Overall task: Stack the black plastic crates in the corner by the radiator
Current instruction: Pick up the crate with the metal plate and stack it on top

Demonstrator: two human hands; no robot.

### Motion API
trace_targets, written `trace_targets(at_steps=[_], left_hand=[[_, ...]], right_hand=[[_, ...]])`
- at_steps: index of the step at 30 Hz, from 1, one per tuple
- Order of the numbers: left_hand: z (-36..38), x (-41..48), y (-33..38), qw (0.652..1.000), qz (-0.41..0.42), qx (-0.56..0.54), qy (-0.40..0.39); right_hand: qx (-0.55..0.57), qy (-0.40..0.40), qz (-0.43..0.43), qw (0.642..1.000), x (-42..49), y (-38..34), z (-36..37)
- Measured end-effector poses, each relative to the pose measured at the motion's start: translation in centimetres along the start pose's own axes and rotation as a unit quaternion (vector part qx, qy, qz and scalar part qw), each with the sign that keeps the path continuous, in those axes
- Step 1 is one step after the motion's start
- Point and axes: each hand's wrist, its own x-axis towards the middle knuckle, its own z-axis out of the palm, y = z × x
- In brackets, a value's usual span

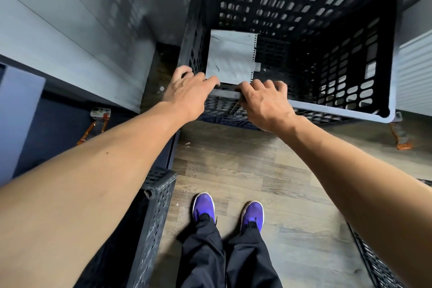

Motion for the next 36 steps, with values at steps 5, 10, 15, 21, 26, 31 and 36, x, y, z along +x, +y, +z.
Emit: trace_targets(at_steps=[5,10,15,21,26,31,36], left_hand=[[0.0,-0.4,1.0,1.0,0.005,0.024,0.007],[0.2,-1.7,2.8,1.0,0.007,0.0,0.018],[0.2,-2.7,5.8,0.998,0.036,-0.02,0.045],[-0.1,-2.3,11.5,0.994,0.09,-0.038,0.049],[-0.5,-1.0,17.0,0.987,0.147,-0.039,0.044],[0.1,-0.9,23.0,0.988,0.138,-0.005,-0.075],[0.0,-0.6,24.3,0.982,0.104,0.047,-0.148]], right_hand=[[0.046,-0.024,-0.006,0.999,-0.6,0.3,-0.5],[0.051,0.02,0.011,0.998,-3.2,1.4,0.2],[0.045,0.041,0.014,0.998,-6.6,4.3,-0.1],[0.078,0.054,0.083,0.992,-10.9,8.7,-0.4],[0.106,0.03,0.162,0.981,-14.8,12.4,-0.4],[0.107,-0.022,0.179,0.978,-17.5,15.8,-0.2],[0.133,-0.067,0.145,0.978,-17.5,16.9,-0.3]])
